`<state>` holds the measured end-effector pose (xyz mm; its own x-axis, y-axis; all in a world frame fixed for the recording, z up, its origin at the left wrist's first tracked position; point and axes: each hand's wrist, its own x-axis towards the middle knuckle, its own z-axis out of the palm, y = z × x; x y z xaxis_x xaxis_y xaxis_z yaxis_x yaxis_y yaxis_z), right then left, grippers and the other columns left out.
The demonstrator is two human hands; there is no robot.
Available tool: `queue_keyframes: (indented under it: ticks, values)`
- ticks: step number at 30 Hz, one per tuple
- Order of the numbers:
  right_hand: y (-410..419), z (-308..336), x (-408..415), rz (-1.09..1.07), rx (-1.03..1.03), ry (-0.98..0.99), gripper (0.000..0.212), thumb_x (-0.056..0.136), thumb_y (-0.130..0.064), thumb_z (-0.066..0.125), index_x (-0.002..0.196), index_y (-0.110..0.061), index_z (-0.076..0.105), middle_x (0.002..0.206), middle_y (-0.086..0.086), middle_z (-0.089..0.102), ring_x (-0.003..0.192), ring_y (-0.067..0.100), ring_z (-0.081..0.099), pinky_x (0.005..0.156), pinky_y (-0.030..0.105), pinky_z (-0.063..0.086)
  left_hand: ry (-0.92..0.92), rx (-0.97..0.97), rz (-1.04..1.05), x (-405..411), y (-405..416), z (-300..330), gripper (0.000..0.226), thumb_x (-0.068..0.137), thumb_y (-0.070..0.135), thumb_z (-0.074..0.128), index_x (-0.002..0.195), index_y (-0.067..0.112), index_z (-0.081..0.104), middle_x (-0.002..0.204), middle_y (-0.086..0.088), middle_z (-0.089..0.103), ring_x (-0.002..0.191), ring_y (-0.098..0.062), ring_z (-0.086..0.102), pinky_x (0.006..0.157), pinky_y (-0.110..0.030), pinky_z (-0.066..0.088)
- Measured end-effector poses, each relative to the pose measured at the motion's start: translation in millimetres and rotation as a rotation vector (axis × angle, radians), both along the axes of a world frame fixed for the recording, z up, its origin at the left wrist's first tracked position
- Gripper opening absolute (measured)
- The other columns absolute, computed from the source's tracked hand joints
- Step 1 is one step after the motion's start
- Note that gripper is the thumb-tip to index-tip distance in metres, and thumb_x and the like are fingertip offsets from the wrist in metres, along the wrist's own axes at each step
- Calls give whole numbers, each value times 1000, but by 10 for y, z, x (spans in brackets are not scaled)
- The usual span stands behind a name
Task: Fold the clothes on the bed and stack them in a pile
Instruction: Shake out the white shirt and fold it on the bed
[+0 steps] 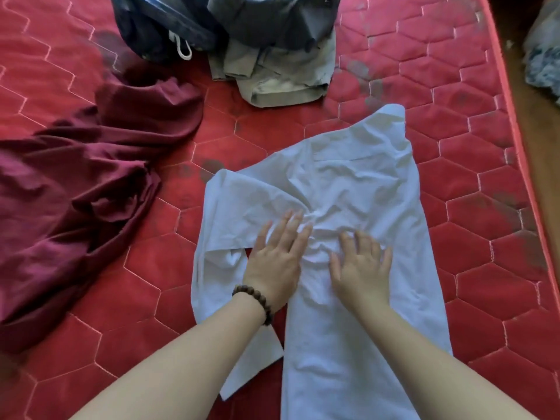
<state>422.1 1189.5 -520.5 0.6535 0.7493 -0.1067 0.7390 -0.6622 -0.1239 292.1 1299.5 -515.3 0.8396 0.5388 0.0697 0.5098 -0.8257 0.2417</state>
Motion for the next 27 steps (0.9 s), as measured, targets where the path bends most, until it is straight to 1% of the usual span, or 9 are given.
queue_keyframes:
  ticks: [4,7,9,13,17,19,22,25,27]
  values:
    - [413,136,-238,220,129,61,58,84,-39,65,134,-13,52,145,15,43,137,33,36,111,60,21,-16,-89,564,-555,222,108,91,76,29,72,149,11,22,153,-19,27,141,-31,28,113,-50,24]
    - [750,129,-451,398,-20,108,72,87,-35,59,150,-19,27,160,8,16,147,28,12,117,57,8,29,-332,848,-820,296,110,96,75,56,71,145,7,29,138,-16,43,125,-31,43,101,-45,37]
    - [932,73,-512,415,-145,128,74,90,-29,49,153,-23,12,162,3,3,149,24,1,117,55,4,-7,-477,872,-874,310,85,86,73,59,71,137,10,39,128,-9,52,117,-27,49,95,-41,42]
    - [1071,36,-535,398,-243,115,66,93,-27,45,153,-23,17,161,3,14,147,25,11,113,52,16,37,-456,879,-929,357,105,68,69,61,72,117,19,50,112,-1,51,106,-23,50,89,-36,41]
    - [1096,56,-451,413,-200,78,54,97,-15,42,149,-20,30,157,2,26,145,24,23,106,44,30,25,-609,916,-1016,360,106,86,69,49,78,137,22,32,118,-1,44,103,-23,52,84,-37,50]
    - [1083,73,-408,454,-249,63,58,96,-8,34,151,-21,23,160,0,18,146,22,17,108,43,28,13,-718,939,-1047,320,97,63,74,41,75,121,19,38,101,0,56,86,-25,60,72,-39,53]
    - [1047,112,-363,502,-306,51,64,93,-2,28,153,-21,13,162,-1,8,148,21,9,112,42,24,-24,-670,950,-1092,286,116,24,82,25,65,84,15,43,76,-1,56,67,-25,54,61,-38,47]
    - [1040,157,-297,499,-292,107,64,94,1,27,153,-20,15,161,-1,11,148,20,9,115,42,21,-129,-636,913,-1212,377,179,22,84,14,61,71,15,43,73,-1,51,66,-22,45,57,-30,29]
    - [1045,183,-264,476,-255,145,59,96,-1,28,152,-18,20,160,0,17,147,18,13,115,40,24,-241,-703,910,-1349,516,287,26,81,8,62,64,16,44,63,3,49,58,-14,40,50,-23,26]
